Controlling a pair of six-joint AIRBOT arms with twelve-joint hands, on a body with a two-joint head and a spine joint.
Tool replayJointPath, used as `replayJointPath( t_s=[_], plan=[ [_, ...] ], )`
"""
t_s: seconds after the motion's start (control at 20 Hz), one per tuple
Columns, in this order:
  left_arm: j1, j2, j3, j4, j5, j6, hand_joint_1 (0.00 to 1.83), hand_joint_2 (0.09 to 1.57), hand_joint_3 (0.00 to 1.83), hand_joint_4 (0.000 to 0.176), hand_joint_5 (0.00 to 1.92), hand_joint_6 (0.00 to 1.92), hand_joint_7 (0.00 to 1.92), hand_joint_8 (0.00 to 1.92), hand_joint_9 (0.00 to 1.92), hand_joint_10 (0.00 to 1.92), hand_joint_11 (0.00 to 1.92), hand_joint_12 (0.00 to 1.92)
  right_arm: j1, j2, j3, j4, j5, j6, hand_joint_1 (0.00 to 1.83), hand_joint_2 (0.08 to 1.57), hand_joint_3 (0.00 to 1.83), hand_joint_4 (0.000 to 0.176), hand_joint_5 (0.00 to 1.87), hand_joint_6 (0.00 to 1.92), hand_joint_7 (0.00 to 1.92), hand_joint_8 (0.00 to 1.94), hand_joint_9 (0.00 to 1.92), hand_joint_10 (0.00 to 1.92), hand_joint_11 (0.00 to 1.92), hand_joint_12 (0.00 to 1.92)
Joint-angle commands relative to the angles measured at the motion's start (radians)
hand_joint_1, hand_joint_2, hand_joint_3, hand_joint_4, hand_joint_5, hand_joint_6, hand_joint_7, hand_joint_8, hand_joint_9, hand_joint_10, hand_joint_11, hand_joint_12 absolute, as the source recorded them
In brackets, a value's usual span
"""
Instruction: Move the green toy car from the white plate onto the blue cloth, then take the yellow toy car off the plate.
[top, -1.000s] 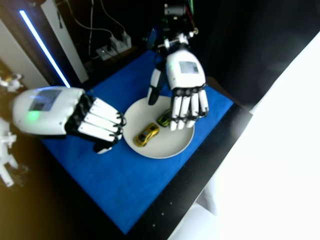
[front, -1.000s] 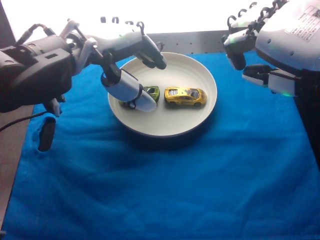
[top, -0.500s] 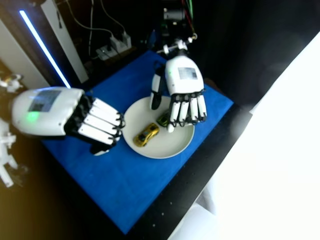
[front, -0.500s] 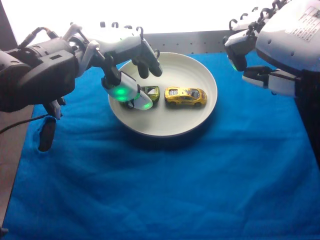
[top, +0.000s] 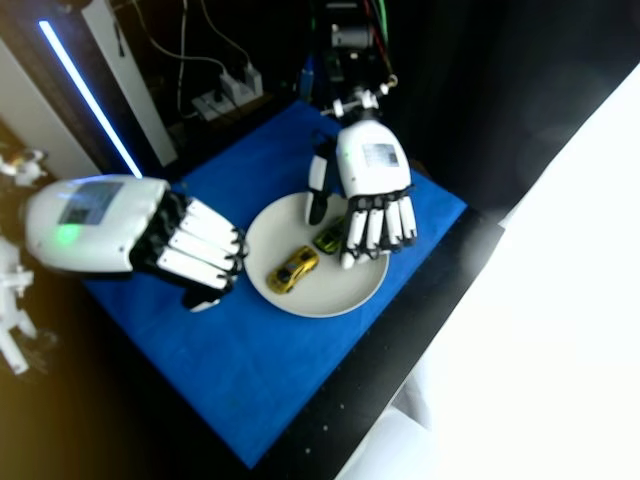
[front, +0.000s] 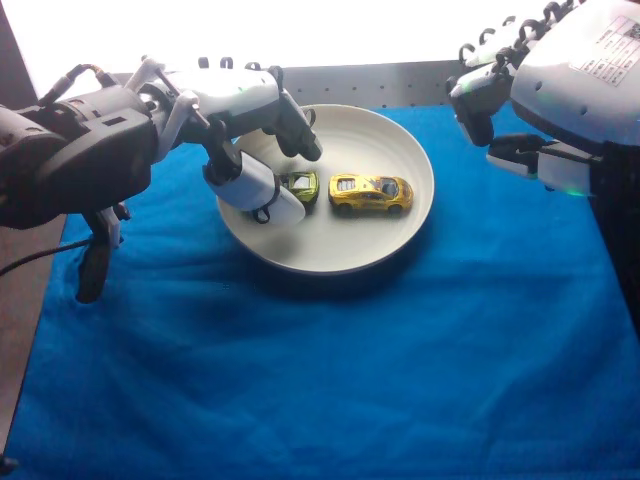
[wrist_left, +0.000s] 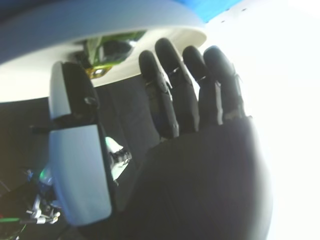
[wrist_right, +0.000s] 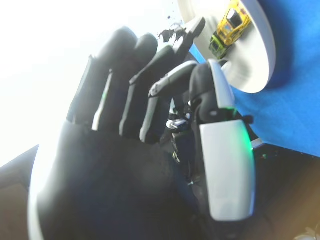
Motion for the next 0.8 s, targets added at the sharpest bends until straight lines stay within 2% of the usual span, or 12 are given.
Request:
replayJointPath(
  t_s=[0.0, 0.2, 0.3, 0.35, 0.4, 0.45, 0.5, 0.55, 0.65, 0.7, 0.75],
  plan=[
    [-0.006, -0.004, -0.001, -0.004, -0.104, 0.006, 0.97, 0.99, 0.0, 0.0, 0.78, 0.02, 0.53, 0.69, 0.07, 1.52, 0.0, 1.92, 0.007, -0.001, -0.002, 0.004, 0.124, -0.004, 1.14, 1.18, 0.0, 0.0, 0.83, 1.21, 0.66, 1.14, 0.65, 1.42, 0.64, 1.83],
    [-0.001, -0.005, -0.006, -0.007, -0.102, 0.017, 1.0, 1.0, 0.0, 0.0, 0.82, 0.07, 0.49, 0.83, 0.07, 1.54, 0.0, 1.92, 0.006, -0.001, -0.002, 0.005, 0.124, -0.004, 1.14, 1.18, 0.0, 0.0, 0.82, 1.22, 0.65, 1.12, 0.63, 1.43, 0.62, 1.85],
    [0.002, -0.007, -0.006, -0.008, -0.101, 0.017, 0.99, 1.0, 0.0, 0.0, 0.81, 0.1, 0.48, 0.79, 0.07, 1.5, 0.0, 1.92, 0.006, -0.001, -0.002, 0.005, 0.124, -0.004, 1.14, 1.18, 0.0, 0.0, 0.82, 1.22, 0.65, 1.13, 0.63, 1.43, 0.62, 1.86],
    [0.003, -0.007, -0.006, -0.008, -0.099, 0.018, 1.02, 1.0, 0.0, 0.0, 0.78, 0.24, 0.47, 0.85, 0.12, 1.48, 0.03, 1.92, 0.006, -0.002, -0.002, 0.005, 0.124, -0.004, 1.37, 1.07, 0.0, 0.0, 0.59, 1.0, 0.64, 1.11, 0.61, 1.42, 0.6, 1.85],
    [0.005, -0.008, -0.006, -0.008, -0.098, 0.019, 1.02, 1.0, 0.0, 0.0, 0.78, 0.24, 0.47, 0.85, 0.12, 1.48, 0.03, 1.92, 0.006, -0.002, -0.002, 0.005, 0.125, -0.004, 1.37, 1.07, 0.0, 0.0, 0.59, 1.0, 0.64, 1.11, 0.61, 1.42, 0.6, 1.85],
    [0.006, -0.009, -0.006, -0.008, -0.097, 0.019, 1.04, 1.01, 0.0, 0.0, 0.73, 0.39, 0.47, 0.88, 0.11, 1.51, 0.05, 1.92, 0.006, -0.002, -0.002, 0.005, 0.125, -0.004, 1.38, 1.07, 0.0, 0.0, 0.59, 0.98, 0.63, 1.1, 0.61, 1.42, 0.59, 1.85],
    [0.007, -0.01, -0.005, -0.008, -0.096, 0.019, 1.04, 1.02, 0.0, 0.0, 0.68, 0.5, 0.47, 0.84, 0.1, 1.48, 0.01, 1.92, 0.006, -0.002, -0.002, 0.005, 0.125, -0.004, 1.19, 1.16, 0.0, 0.0, 0.76, 1.19, 0.63, 1.12, 0.61, 1.44, 0.61, 1.86],
    [0.007, -0.012, -0.003, -0.008, -0.094, 0.02, 1.02, 1.03, 0.0, 0.0, 0.64, 0.59, 0.48, 0.78, 0.1, 1.44, 0.01, 1.92, 0.005, -0.002, -0.002, 0.005, 0.125, -0.004, 1.14, 1.19, 0.01, 0.0, 0.78, 1.26, 0.61, 1.15, 0.59, 1.47, 0.58, 1.89],
    [0.008, -0.015, 0.0, -0.008, -0.091, 0.021, 1.06, 1.05, 0.01, 0.0, 0.62, 0.65, 0.51, 0.73, 0.09, 1.51, 0.01, 1.92, 0.005, -0.003, -0.002, 0.005, 0.125, -0.004, 1.13, 1.2, 0.0, 0.0, 0.79, 1.27, 0.61, 1.17, 0.6, 1.48, 0.61, 1.89],
    [0.009, -0.015, 0.0, -0.008, -0.091, 0.021, 1.1, 1.06, 0.0, 0.0, 0.64, 0.67, 0.51, 0.85, 0.08, 1.56, 0.01, 1.92, 0.004, -0.004, -0.002, 0.005, 0.125, -0.004, 1.13, 1.2, 0.0, 0.0, 0.79, 1.27, 0.6, 1.17, 0.58, 1.49, 0.59, 1.91],
    [0.009, -0.015, 0.0, -0.008, -0.091, 0.021, 1.08, 1.16, 0.01, 0.0, 0.79, 1.11, 0.52, 0.92, 0.11, 1.59, 0.05, 1.92, 0.004, -0.004, -0.002, 0.005, 0.125, -0.004, 1.13, 1.2, 0.0, 0.0, 0.79, 1.27, 0.61, 1.18, 0.58, 1.49, 0.58, 1.92]
  ],
)
